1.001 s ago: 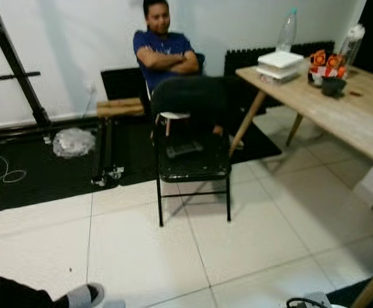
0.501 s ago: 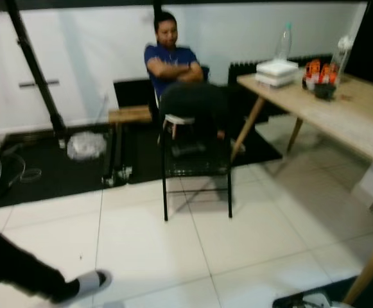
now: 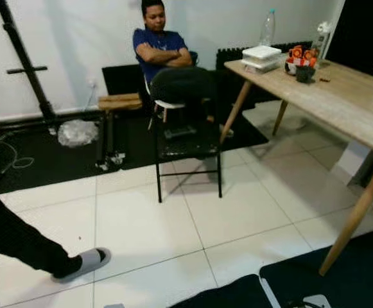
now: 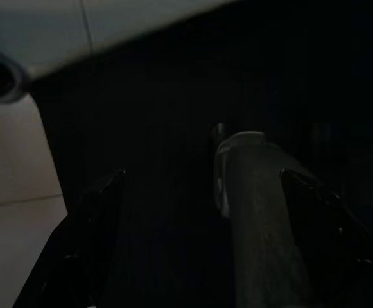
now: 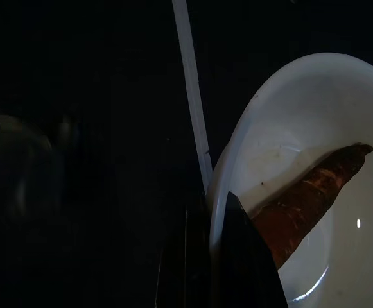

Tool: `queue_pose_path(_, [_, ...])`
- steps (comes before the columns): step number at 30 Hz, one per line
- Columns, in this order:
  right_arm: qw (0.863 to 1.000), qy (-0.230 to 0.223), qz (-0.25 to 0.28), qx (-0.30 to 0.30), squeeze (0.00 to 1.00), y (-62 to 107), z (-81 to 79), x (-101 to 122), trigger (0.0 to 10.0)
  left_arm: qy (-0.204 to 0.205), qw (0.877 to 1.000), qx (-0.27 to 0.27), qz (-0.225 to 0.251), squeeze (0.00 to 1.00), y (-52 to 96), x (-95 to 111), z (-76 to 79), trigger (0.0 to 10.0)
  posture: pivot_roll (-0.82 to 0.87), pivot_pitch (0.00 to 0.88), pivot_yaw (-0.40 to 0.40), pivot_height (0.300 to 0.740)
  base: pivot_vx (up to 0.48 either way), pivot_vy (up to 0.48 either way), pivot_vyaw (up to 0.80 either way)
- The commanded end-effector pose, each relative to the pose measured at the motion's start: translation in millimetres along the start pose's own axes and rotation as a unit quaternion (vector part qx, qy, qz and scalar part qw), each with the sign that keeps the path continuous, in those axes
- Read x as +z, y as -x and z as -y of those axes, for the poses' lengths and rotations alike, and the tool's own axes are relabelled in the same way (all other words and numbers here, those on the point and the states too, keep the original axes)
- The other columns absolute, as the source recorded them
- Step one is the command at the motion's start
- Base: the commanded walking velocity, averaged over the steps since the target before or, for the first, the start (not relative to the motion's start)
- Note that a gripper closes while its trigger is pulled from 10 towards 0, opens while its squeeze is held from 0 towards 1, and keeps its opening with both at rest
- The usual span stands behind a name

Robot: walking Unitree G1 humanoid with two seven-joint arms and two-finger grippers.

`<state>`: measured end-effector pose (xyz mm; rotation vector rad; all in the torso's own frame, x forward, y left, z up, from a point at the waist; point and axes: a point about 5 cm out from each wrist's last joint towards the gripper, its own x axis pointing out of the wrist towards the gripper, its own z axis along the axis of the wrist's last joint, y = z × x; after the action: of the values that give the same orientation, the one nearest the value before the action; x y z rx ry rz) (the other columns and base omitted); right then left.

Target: Restocking fridge

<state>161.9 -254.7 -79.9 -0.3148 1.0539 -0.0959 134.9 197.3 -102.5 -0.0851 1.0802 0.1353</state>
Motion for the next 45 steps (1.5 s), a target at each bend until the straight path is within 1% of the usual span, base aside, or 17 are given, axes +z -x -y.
queue_pose_path(1, [1.000, -0.011, -0.006, 0.001, 0.00, 0.6, 0.0, -4.3, 10.0, 0.000, 1.000, 0.003, -0.004, 0.00, 0.6, -2.8, -2.5, 10.0, -0.05, 0.000, 0.003, 0.740, 0.000, 0.000, 0.00])
queue_pose_path(32, [1.000, -0.019, -0.014, 0.007, 0.00, 0.9, -1.5, -7.8, 10.0, -0.017, 1.000, 0.003, -0.004, 0.00, 0.7, -2.9, -2.4, 10.0, -0.05, 0.000, 0.006, 0.740, 0.000, 0.000, 0.00])
queue_pose_path(41, [1.000, -0.018, -0.016, 0.008, 0.00, 0.9, -1.7, -8.2, 10.0, -0.017, 1.000, -0.001, -0.005, 0.00, 0.5, -3.2, -0.6, 10.0, -0.05, 0.000, 0.002, 0.740, 0.000, 0.000, 0.00])
queue_pose_path(45, [1.000, -0.017, -0.018, 0.007, 0.00, 1.0, -1.2, -8.6, 10.0, -0.023, 1.000, -0.006, -0.005, 0.00, 0.4, -2.7, 0.8, 10.0, -0.05, 0.000, 0.001, 0.740, 0.000, 0.000, 0.00])
